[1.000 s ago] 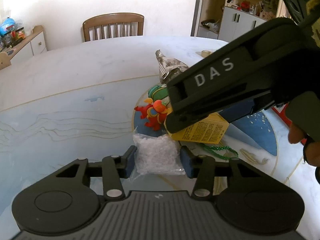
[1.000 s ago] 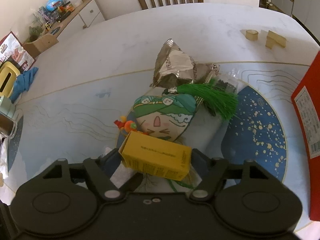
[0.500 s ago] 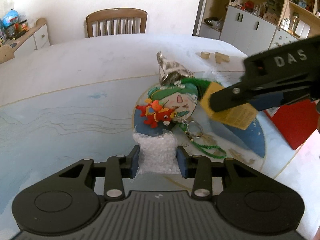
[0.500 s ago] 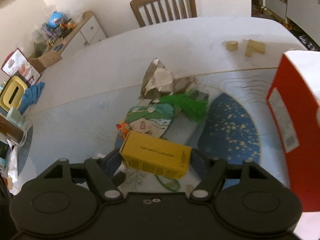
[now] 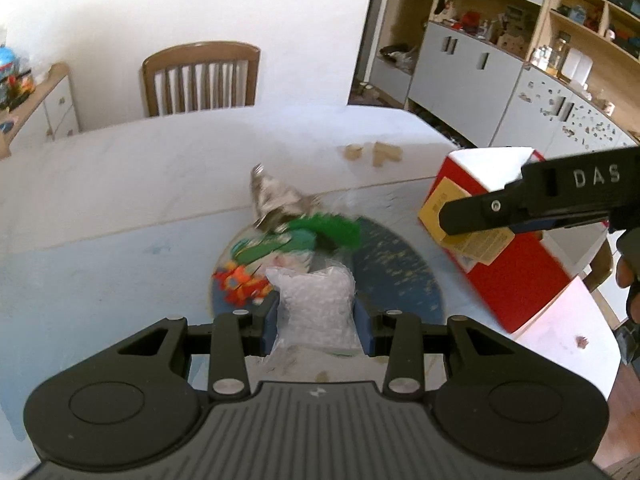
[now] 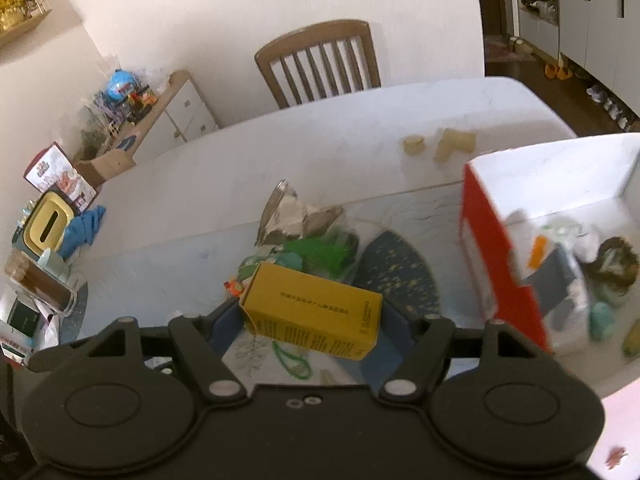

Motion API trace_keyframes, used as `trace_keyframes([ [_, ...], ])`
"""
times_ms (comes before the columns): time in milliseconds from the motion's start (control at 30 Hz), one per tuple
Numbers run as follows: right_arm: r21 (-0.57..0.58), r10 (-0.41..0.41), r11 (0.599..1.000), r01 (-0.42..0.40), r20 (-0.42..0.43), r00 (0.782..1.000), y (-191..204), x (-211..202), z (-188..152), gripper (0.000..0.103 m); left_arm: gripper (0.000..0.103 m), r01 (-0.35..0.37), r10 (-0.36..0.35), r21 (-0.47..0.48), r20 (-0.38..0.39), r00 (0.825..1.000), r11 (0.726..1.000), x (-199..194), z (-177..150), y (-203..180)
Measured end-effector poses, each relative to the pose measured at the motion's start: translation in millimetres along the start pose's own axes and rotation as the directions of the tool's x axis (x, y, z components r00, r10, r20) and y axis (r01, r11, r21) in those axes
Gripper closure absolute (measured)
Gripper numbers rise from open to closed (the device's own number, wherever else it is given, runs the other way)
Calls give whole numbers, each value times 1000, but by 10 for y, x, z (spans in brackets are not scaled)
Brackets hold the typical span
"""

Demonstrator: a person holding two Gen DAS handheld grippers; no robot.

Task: Organize objects
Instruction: 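Carry the bead bag and yellow box into the red box and release both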

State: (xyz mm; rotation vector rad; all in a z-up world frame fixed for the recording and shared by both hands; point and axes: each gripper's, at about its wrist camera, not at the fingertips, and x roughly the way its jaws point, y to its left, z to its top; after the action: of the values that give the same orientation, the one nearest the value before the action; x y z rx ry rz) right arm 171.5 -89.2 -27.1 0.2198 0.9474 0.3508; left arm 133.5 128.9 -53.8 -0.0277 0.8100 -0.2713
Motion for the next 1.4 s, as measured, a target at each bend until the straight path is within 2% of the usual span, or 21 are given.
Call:
trace_keyframes([
  [433, -3, -20, 1000, 21, 85, 996, -817, -553, 44, 30, 65, 34, -37, 91, 24, 999, 995, 87, 472, -871],
  [633, -22, -47, 999, 50, 107, 993, -1262, -737, 30, 30, 65, 68, -67, 98, -13, 998, 993, 328, 565, -1311],
  [800, -90, -85, 991, 98, 132, 988, -1588, -881, -4, 30, 65, 84, -81, 119, -37, 996, 989, 545, 630, -1652],
  [900, -136, -107, 983, 125, 132, 985, -1770, -930, -20, 30, 65, 82, -75, 114, -62, 995, 990, 704, 678, -1804],
  [1167, -245, -170, 948, 202, 145, 975, -2121, -973, -24, 30, 65, 82, -71, 164, -73, 995, 983, 960, 897, -2227],
  [1400, -290, -160, 940, 180, 90, 983, -2295, -787, 20, 30, 65, 75, -52, 170, -136, 989, 983, 1411, 1061, -2480],
])
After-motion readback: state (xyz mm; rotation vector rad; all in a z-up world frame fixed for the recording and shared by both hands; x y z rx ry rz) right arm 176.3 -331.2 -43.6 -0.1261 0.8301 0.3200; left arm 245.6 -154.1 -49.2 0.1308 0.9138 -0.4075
